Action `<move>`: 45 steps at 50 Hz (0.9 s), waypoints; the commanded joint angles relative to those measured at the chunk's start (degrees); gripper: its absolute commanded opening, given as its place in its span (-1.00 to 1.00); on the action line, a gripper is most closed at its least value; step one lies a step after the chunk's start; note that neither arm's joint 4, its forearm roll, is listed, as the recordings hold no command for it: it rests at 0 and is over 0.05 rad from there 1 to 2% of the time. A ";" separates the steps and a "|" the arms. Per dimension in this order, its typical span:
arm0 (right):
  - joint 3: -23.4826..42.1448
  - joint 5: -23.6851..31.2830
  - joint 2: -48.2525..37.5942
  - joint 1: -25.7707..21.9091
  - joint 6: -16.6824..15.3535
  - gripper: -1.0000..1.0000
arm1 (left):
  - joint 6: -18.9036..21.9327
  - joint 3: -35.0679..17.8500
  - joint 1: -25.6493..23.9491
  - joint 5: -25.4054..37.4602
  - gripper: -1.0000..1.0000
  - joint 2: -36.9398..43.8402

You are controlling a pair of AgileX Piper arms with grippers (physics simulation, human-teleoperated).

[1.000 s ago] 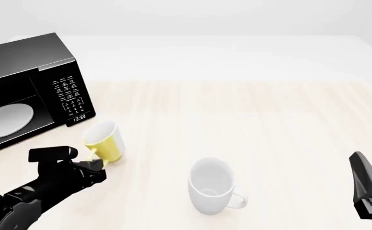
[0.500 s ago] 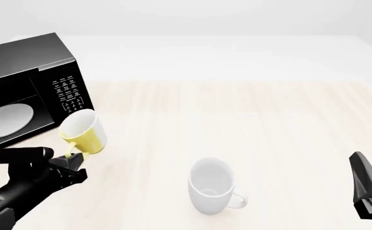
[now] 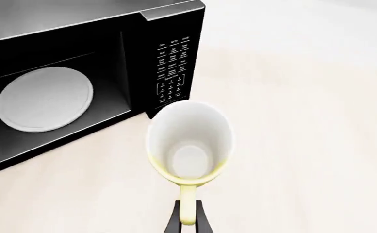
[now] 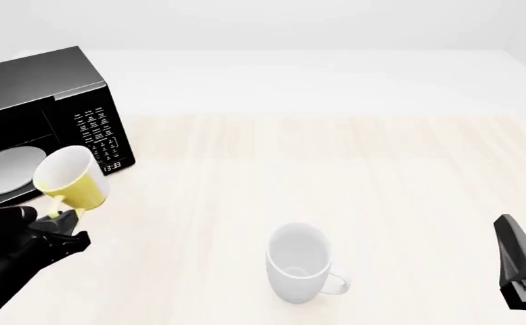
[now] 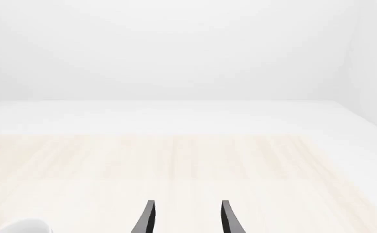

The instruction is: Put the yellow and white mug in the microwave and close it.

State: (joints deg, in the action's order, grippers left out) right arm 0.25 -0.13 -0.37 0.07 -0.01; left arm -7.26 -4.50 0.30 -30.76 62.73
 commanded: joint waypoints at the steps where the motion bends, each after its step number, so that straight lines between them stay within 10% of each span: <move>1: 0.00 0.00 0.01 0.00 0.00 1.00 | 1.94 -0.87 6.81 -1.30 -1.00 1.16; 45: 0.00 0.00 0.01 0.01 0.01 1.00 | 5.85 -2.72 22.70 -10.58 -1.00 10.19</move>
State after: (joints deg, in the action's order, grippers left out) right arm 0.25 -0.13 -0.36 0.07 -0.01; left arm -2.29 -6.57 20.14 -39.11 70.71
